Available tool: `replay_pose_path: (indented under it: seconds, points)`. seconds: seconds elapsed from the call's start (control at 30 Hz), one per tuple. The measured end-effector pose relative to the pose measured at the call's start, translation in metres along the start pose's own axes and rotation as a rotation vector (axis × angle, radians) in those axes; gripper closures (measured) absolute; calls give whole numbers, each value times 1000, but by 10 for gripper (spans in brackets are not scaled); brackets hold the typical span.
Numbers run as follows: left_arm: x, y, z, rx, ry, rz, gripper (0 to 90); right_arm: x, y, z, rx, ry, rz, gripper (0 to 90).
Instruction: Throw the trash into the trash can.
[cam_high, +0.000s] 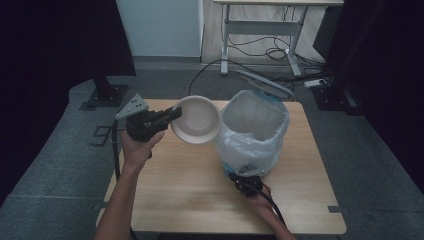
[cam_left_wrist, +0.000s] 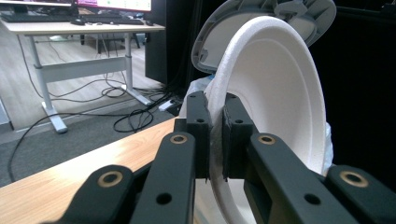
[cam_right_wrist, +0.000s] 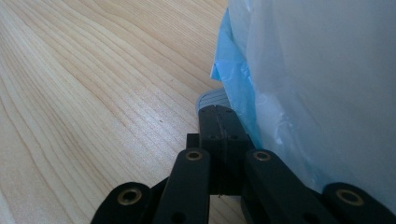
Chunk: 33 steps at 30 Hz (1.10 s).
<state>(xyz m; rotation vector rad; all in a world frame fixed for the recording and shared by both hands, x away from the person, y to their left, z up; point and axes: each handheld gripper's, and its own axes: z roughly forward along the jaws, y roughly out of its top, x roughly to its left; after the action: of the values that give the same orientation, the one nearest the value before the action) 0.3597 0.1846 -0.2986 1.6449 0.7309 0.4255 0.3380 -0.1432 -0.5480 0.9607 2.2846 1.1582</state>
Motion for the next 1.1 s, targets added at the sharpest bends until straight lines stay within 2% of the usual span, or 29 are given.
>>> replay_pose_path:
  seconds: [0.3,0.5,1.1]
  points:
    - [-2,9,12,4,-6,4,841,0,0,0,2,-2,-1,895]
    - [-3,16,21,-9,-27,-12,841,1,0,0,2,-6,-7,895]
    - [-10,28,54,34,-32,12,841,1,0,0,4,-5,-3,895]
